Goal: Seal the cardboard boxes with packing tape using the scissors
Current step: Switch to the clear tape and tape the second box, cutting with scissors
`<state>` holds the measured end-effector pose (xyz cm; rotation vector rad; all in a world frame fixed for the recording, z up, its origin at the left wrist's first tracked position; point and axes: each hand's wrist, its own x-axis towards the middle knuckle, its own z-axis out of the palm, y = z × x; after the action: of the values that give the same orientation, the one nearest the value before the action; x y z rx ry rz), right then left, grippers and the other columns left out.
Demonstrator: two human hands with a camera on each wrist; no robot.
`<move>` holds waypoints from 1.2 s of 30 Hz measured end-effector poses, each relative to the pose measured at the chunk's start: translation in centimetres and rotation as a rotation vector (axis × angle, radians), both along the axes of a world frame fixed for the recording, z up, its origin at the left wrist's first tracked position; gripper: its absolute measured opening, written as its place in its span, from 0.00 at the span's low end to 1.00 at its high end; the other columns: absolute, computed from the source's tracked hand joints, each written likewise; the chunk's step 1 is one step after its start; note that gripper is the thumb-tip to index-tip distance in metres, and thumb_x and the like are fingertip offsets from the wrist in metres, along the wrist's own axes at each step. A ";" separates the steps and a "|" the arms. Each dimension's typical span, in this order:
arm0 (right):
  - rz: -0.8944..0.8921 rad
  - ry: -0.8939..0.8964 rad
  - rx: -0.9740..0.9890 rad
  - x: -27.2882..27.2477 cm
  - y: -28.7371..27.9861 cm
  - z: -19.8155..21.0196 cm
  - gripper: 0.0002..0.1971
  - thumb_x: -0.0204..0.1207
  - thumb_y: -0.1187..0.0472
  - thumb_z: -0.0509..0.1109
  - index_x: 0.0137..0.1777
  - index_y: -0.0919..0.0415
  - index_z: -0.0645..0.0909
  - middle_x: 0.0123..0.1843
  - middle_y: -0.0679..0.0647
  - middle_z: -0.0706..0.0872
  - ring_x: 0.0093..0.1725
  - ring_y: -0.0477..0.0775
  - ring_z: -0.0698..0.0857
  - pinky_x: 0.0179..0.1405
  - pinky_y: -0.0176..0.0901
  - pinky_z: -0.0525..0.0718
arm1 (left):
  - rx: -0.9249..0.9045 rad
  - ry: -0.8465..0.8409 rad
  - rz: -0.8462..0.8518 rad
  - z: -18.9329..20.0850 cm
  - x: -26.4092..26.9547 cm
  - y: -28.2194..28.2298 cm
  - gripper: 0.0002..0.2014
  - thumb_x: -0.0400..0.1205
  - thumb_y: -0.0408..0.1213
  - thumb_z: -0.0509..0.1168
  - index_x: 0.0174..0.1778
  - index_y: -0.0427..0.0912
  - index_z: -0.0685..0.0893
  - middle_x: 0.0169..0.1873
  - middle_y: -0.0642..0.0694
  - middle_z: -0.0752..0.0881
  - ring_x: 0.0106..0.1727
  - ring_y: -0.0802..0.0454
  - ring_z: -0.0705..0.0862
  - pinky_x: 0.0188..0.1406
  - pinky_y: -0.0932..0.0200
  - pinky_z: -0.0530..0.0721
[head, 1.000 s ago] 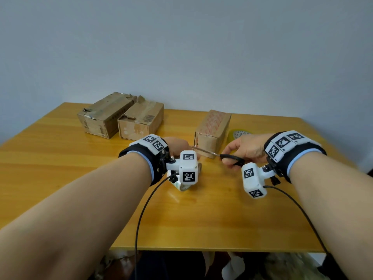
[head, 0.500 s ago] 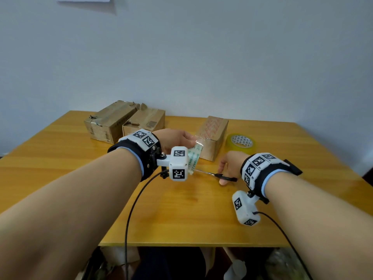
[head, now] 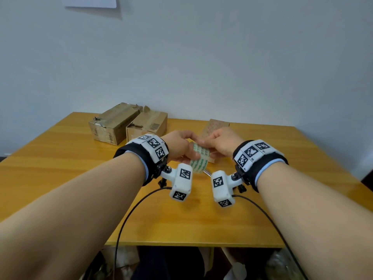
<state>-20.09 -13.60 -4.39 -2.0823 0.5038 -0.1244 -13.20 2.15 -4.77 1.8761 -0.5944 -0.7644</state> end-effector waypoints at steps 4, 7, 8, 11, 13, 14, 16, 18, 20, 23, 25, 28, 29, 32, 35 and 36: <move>-0.037 0.023 0.252 -0.1 0.4 -0.3 0.07 0.78 0.62 0.78 0.45 0.65 0.85 0.46 0.60 0.93 0.42 0.53 0.92 0.42 0.46 0.91 | 0.040 -0.117 0.014 0.1 0.0 0.2 0.32 0.71 0.20 0.76 0.67 0.48 0.75 0.38 0.44 0.84 0.44 0.41 0.90 0.51 0.39 0.90; -0.076 -0.036 0.494 -0.3 1.2 -0.3 0.06 0.80 0.68 0.74 0.55 0.69 0.83 0.51 0.62 0.92 0.47 0.56 0.93 0.44 0.48 0.92 | 0.000 -0.183 0.022 0.3 -0.1 0.2 0.46 0.70 0.17 0.75 0.78 0.54 0.65 0.37 0.45 0.82 0.42 0.44 0.87 0.50 0.40 0.90; -0.102 -0.049 0.514 -0.2 1.4 -0.2 0.06 0.80 0.70 0.73 0.55 0.69 0.82 0.52 0.62 0.91 0.48 0.57 0.92 0.45 0.49 0.92 | -0.006 -0.214 0.016 0.3 -0.2 0.1 0.47 0.70 0.16 0.74 0.80 0.54 0.64 0.35 0.45 0.81 0.41 0.46 0.86 0.49 0.41 0.91; -0.137 -0.036 0.536 -0.1 1.8 0.4 0.08 0.79 0.72 0.72 0.57 0.70 0.81 0.48 0.62 0.90 0.44 0.57 0.92 0.39 0.48 0.92 | -0.011 -0.293 0.031 0.2 -0.4 -0.2 0.47 0.71 0.17 0.74 0.82 0.53 0.65 0.34 0.46 0.81 0.39 0.46 0.85 0.49 0.38 0.90; -0.114 -0.004 0.585 -0.4 1.5 0.9 0.13 0.77 0.74 0.74 0.60 0.72 0.80 0.48 0.64 0.91 0.41 0.58 0.92 0.34 0.48 0.92 | -0.018 -0.304 0.019 0.1 -0.4 -0.2 0.48 0.70 0.17 0.74 0.83 0.53 0.64 0.33 0.46 0.81 0.39 0.46 0.85 0.50 0.36 0.89; -0.103 0.008 0.589 -0.6 1.3 1.1 0.14 0.77 0.74 0.74 0.61 0.71 0.80 0.48 0.64 0.90 0.41 0.58 0.92 0.32 0.48 0.92 | -0.030 -0.292 0.001 0.1 -0.3 -0.2 0.49 0.70 0.16 0.74 0.83 0.52 0.64 0.33 0.47 0.81 0.40 0.46 0.84 0.51 0.36 0.89; -0.084 0.016 0.544 -1.0 0.7 1.5 0.13 0.77 0.75 0.73 0.58 0.66 0.78 0.48 0.63 0.89 0.41 0.59 0.91 0.30 0.48 0.91 | -0.060 -0.245 -0.028 0.2 -0.3 -0.3 0.51 0.70 0.15 0.75 0.84 0.52 0.62 0.33 0.48 0.81 0.41 0.46 0.85 0.51 0.38 0.90; -0.075 0.032 0.463 -1.2 0.0 2.1 0.10 0.78 0.76 0.72 0.51 0.63 0.77 0.46 0.61 0.87 0.40 0.58 0.89 0.29 0.47 0.90 | -0.054 -0.185 -0.051 0.2 0.0 -0.8 0.53 0.70 0.17 0.76 0.85 0.53 0.59 0.36 0.47 0.83 0.43 0.47 0.86 0.52 0.41 0.90; -0.055 0.118 0.321 -1.3 -1.1 2.7 0.09 0.77 0.75 0.72 0.43 0.63 0.78 0.42 0.59 0.86 0.39 0.57 0.87 0.35 0.48 0.89 | 0.016 -0.144 -0.062 -0.1 0.5 -1.3 0.54 0.71 0.20 0.77 0.86 0.55 0.55 0.45 0.45 0.86 0.47 0.46 0.88 0.54 0.43 0.90; -0.034 0.374 -0.163 -1.5 -3.2 2.8 0.05 0.75 0.69 0.77 0.48 0.68 0.85 0.50 0.63 0.90 0.47 0.59 0.89 0.57 0.56 0.90 | 0.138 -0.188 -0.009 -0.7 1.5 -2.0 0.49 0.74 0.24 0.75 0.86 0.52 0.55 0.60 0.38 0.84 0.54 0.39 0.89 0.59 0.43 0.88; -0.040 0.484 -0.492 -1.7 -4.7 2.1 0.09 0.75 0.64 0.79 0.52 0.67 0.86 0.52 0.61 0.90 0.49 0.58 0.89 0.58 0.54 0.90 | 0.167 -0.251 0.032 -1.1 2.2 -2.5 0.45 0.77 0.25 0.72 0.85 0.49 0.56 0.61 0.40 0.82 0.60 0.39 0.86 0.63 0.44 0.85; -0.060 0.550 -0.575 -1.6 -6.6 0.1 0.10 0.73 0.65 0.79 0.39 0.56 0.79 0.41 0.53 0.83 0.41 0.54 0.83 0.45 0.46 0.87 | 0.187 -0.314 0.023 -1.8 3.3 -3.4 0.46 0.78 0.27 0.73 0.86 0.56 0.55 0.75 0.42 0.74 0.72 0.41 0.78 0.68 0.44 0.81; -0.081 0.588 -0.592 -1.4 -6.8 -0.4 0.10 0.74 0.65 0.77 0.38 0.56 0.77 0.40 0.53 0.82 0.43 0.55 0.84 0.47 0.48 0.87 | 0.193 -0.344 0.016 -2.1 3.7 -3.7 0.46 0.78 0.29 0.73 0.85 0.59 0.55 0.78 0.41 0.71 0.74 0.40 0.76 0.67 0.45 0.81; -0.123 0.498 -0.758 -0.5 -6.2 -0.3 0.13 0.83 0.62 0.68 0.36 0.61 0.76 0.36 0.55 0.81 0.37 0.55 0.82 0.36 0.45 0.84 | 0.182 -0.420 0.004 -2.4 4.9 -4.7 0.44 0.79 0.33 0.74 0.84 0.65 0.56 0.81 0.42 0.65 0.75 0.41 0.75 0.56 0.54 0.79; -0.091 0.196 -0.701 1.6 -5.5 -0.3 0.13 0.81 0.47 0.71 0.48 0.58 0.83 0.44 0.53 0.86 0.41 0.54 0.84 0.43 0.52 0.85 | 0.108 -0.417 -0.022 -2.4 5.9 -5.6 0.40 0.80 0.35 0.73 0.84 0.63 0.61 0.82 0.49 0.66 0.76 0.46 0.74 0.51 0.57 0.77; -0.063 0.147 -0.660 2.4 -5.5 -0.7 0.16 0.79 0.44 0.73 0.55 0.56 0.83 0.51 0.51 0.86 0.48 0.54 0.85 0.48 0.52 0.85 | 0.085 -0.412 -0.031 -2.4 6.1 -6.0 0.39 0.80 0.35 0.74 0.83 0.61 0.63 0.81 0.50 0.68 0.77 0.47 0.73 0.49 0.59 0.77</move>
<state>-17.70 -19.06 -5.08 -2.7339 0.6835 -0.1945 -7.07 -3.84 -7.15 2.1248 -0.8589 -0.4260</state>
